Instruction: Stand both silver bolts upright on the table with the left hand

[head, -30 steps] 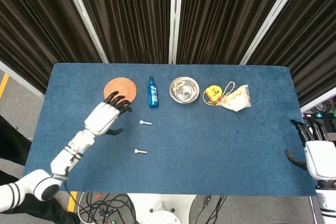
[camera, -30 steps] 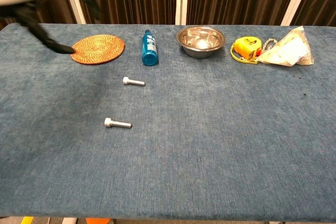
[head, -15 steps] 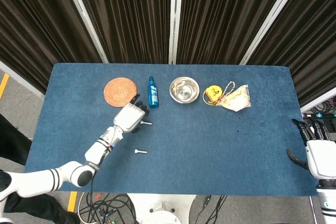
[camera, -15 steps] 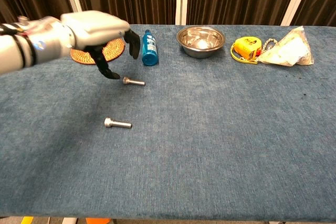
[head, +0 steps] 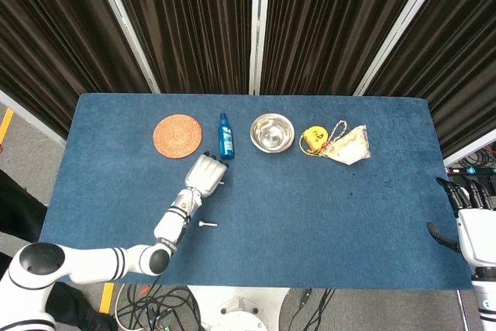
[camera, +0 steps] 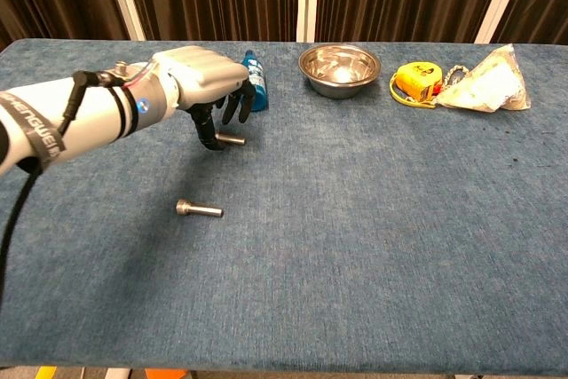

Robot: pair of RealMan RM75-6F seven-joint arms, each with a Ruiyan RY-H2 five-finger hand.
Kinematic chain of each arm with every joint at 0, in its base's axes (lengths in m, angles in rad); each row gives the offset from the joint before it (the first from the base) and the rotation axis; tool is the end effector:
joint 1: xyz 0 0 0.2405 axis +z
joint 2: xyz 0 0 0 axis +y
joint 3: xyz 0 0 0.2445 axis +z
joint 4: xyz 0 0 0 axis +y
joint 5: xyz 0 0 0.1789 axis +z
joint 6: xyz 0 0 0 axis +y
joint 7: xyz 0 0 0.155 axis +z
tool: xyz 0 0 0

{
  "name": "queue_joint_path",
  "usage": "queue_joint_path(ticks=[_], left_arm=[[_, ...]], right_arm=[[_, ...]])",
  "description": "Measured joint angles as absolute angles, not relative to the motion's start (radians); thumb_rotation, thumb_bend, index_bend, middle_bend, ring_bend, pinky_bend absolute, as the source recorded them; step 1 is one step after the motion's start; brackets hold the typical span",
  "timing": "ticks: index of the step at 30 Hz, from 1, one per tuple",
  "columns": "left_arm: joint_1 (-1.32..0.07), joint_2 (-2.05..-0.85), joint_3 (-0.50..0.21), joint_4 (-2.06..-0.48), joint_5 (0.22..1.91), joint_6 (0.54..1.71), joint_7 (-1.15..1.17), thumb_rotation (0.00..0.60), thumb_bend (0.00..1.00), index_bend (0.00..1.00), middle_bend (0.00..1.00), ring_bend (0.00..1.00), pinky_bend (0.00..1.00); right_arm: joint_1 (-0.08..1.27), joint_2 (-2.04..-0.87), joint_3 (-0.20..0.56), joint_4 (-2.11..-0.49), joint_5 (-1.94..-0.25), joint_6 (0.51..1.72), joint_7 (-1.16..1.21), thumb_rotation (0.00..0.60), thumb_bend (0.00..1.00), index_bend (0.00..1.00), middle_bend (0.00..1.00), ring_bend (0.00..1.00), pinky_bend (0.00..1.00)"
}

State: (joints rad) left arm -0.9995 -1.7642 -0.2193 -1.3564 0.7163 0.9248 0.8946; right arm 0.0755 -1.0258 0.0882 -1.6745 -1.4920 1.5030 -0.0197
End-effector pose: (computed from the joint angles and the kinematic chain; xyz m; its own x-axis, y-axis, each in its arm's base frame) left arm -0.0740 0.3608 -0.0535 0.7167 0.2164 0.6629 0.6765 -0.4465 -0.5856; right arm -0.2799 -0.1919 0.2134 0.4375 0.0519 0.8977 -0.8990 0.0019 0.4380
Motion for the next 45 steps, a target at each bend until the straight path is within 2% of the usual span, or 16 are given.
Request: queue_joint_path(ticks=[9,15,32,45], left_arm=[[-1.037,-1.803,-0.217,-1.317,0.663,0.946,0.923,0.6,0.24,0.47,0.66,0.59,0.6],[-1.063,-1.818,-0.214,-1.298,0.623,0.946,0.956,0.6,0.24,0.5,0.71,0.64,0.66],[-1.125,-1.841,-0.213,-1.261,0.475,0.921,1.013,0.6,0.32,0.52,0.73,0.66,0.66],[-1.12,-1.828,-0.202,-1.277,0.487,0.926,0.956,0.596,0.35,0.55,0.74,0.67,0.66]], right_arm=[[0.076,-1.027,0.088,-1.664,-1.483,1.493,-0.008,0.6,0.15,0.14,0.21,0.06,0.1],[0.076,-1.03,0.089,-1.657,-1.477,1.489,-0.001,0.6,0.15,0.14,0.21,0.06,0.1],[0.072,-1.031,0.089,-1.643,-1.468,1.486,0.018,0.6,0.15,0.14,0.21,0.06,0.1],[0.072,-1.032,0.088,-1.647,-1.469,1.485,0.016,0.6,0.15,0.14,0.21,0.06,0.1]])
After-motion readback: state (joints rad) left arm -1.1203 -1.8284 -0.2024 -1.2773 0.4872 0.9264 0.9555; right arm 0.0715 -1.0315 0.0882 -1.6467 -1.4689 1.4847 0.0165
